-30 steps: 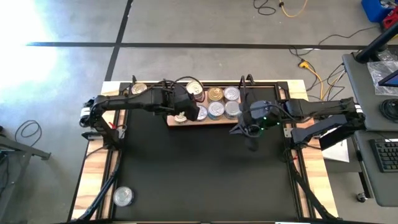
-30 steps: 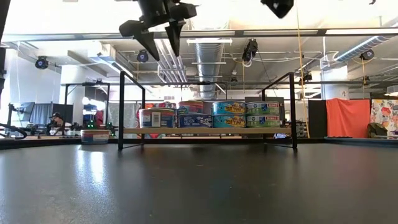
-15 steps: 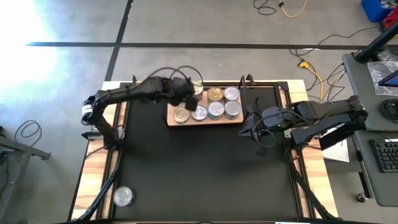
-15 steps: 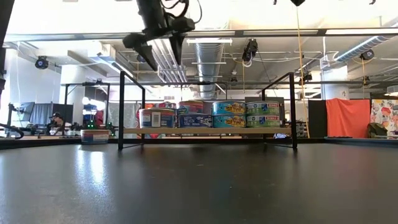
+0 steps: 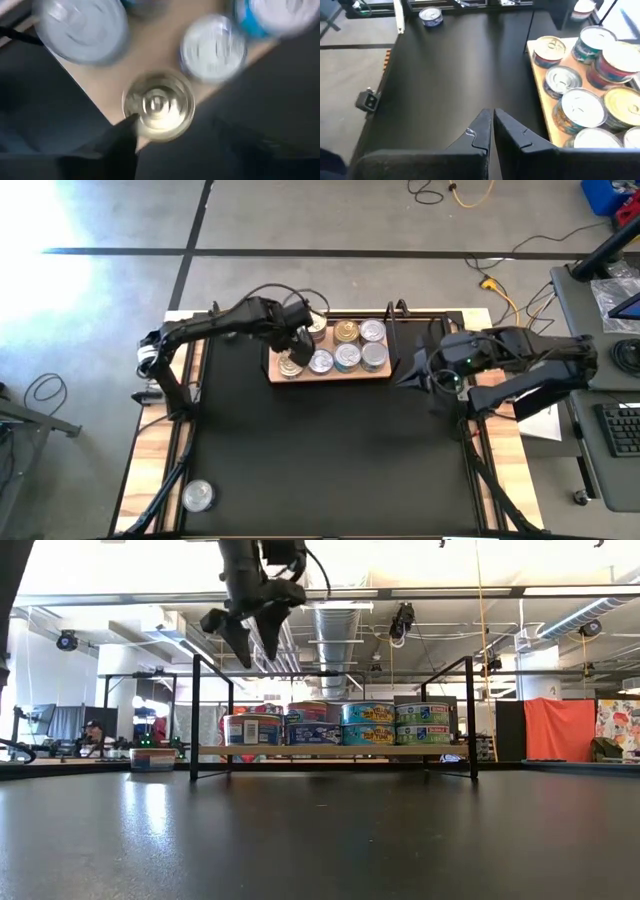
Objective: Stack canned seafood by type on shelf
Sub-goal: Put the blue-pink tuna can on the shelf
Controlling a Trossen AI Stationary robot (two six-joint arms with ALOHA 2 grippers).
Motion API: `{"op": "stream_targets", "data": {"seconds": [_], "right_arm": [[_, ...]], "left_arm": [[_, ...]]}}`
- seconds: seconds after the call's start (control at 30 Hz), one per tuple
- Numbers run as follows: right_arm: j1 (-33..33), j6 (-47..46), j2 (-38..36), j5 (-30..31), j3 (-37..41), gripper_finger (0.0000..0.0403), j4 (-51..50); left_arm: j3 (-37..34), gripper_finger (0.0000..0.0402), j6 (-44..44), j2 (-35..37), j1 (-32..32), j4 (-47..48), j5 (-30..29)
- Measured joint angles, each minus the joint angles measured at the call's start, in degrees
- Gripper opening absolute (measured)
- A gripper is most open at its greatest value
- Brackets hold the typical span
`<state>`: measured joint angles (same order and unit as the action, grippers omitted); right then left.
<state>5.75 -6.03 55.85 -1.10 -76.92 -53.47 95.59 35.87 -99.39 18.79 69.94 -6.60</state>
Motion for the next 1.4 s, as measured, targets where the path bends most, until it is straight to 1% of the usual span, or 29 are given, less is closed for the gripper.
{"op": "stream_targets", "data": {"seconds": [0.1, 0.2, 0.23, 0.27, 0.4, 0.57, 0.7, 0.83, 0.97, 1.1, 1.27, 1.4], "right_arm": [[-1.16, 0.04, 0.02, -1.28, -0.77, 0.0013, -1.35], [-1.86, 0.07, -0.07, -1.31, -0.73, 0.0013, -2.24], [-2.1, -0.01, -0.18, -1.33, -0.73, 0.0013, -2.48], [-2.29, -0.32, -0.25, -1.3, -0.73, 0.0013, -2.87], [-2.42, -2.46, -1.13, -1.28, -0.71, 0.0013, -4.11], [-2.42, -5.14, -3.11, -0.76, -0.71, 0.0013, -5.14], [-2.42, -7.3, -4.43, -0.42, -0.71, 0.0013, -5.31], [-2.42, -9.26, -5.59, -0.39, -0.71, 0.0013, -5.54], [-2.42, -9.98, -5.98, -0.39, -0.69, 0.0013, -5.84], [-2.42, -10.07, -5.87, -0.39, -0.69, 0.0013, -5.84], [-2.42, -10.07, -5.44, -0.39, -0.65, 0.0013, -5.84], [-2.42, -9.92, -5.15, -0.39, -0.64, 0.0013, -5.64]], "left_arm": [[-0.04, 0.0159, -4.52, -2.5, -0.14, 1.52, 0.94], [-0.04, 0.0057, -6.92, -6.0, -0.03, -0.41, 0.95], [-0.04, 0.003, -6.92, -7.31, -0.01, -1.61, 0.79], [0.03, 0.0016, -6.88, -8.73, 0.11, -2.43, 0.39], [2.11, 0.001, -6.92, -13.16, 0.33, -2.31, -0.1], [4.3, 0.0001, -6.99, -15.73, 0.41, -2.09, -1.99], [4.39, 0.0, -7.96, -15.78, 0.13, -2.08, -1.29], [4.39, 0.0, -9.17, -15.75, -1.67, -1.81, 3.08], [4.39, 0.0, -10.39, -15.7, -3.98, 0.21, 3.14], [4.39, 0.0, -10.39, -15.57, -5.29, 4.81, 2.72], [4.39, 0.0, -7.79, -15.0, -5.29, 11.28, 1.67], [4.39, 0.0, -5.69, -15.24, -3.43, 11.14, 1.58]]}}
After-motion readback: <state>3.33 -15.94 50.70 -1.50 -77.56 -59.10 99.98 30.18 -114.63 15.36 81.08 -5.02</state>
